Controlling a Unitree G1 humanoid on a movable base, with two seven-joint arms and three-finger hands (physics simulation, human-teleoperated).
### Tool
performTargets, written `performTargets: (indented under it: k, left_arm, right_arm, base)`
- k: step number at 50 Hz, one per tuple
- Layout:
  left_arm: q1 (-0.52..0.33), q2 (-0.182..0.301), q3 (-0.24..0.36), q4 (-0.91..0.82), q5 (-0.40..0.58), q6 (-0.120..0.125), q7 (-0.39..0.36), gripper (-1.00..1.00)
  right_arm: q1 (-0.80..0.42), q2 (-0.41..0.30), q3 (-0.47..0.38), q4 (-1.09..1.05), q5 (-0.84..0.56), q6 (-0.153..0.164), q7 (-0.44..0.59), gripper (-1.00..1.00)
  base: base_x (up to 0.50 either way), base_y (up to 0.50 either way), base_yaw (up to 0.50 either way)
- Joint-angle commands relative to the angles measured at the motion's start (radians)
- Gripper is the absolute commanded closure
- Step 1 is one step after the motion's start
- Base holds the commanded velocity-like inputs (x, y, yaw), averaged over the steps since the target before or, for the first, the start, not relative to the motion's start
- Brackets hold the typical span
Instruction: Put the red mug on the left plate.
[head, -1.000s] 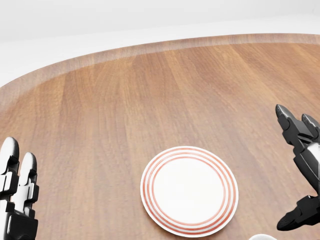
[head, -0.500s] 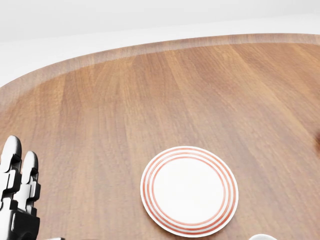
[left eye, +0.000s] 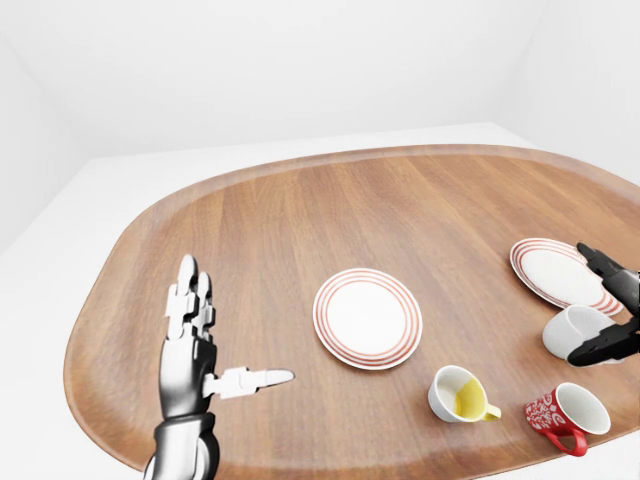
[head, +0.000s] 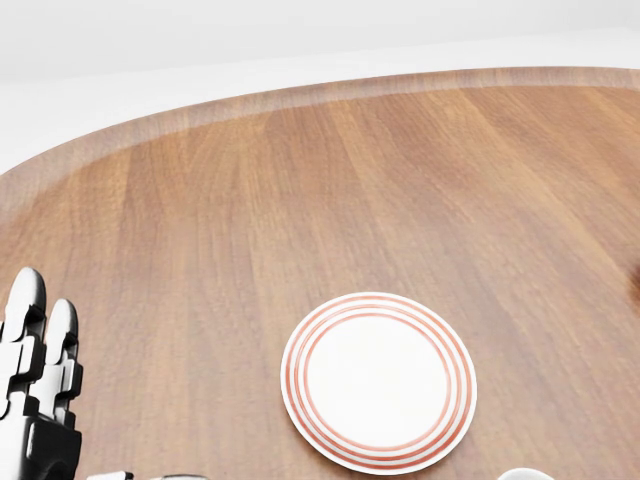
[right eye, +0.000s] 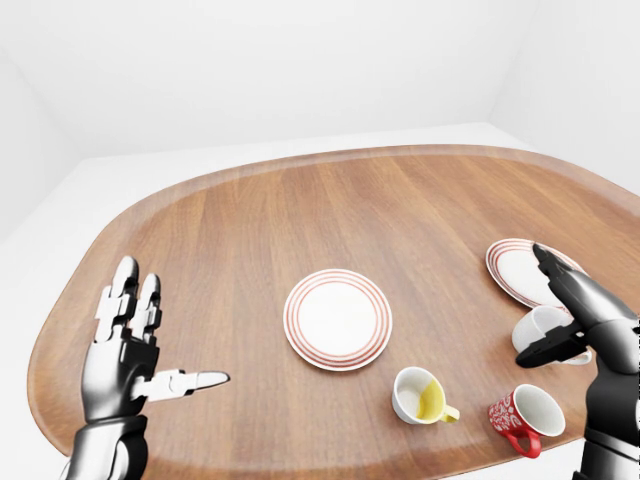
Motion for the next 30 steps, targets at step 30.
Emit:
performTargets:
  k: [30]
  left_arm:
    - [0.0, 0.004, -0.007, 0.004, 0.006, 0.0, 0.009, -1.0]
  right_arm:
    - [0.183, 0.04, -0.154, 0.034, -0.108, 0.0, 0.0, -1.0]
  base:
    - [0.0, 0.0, 0.0]
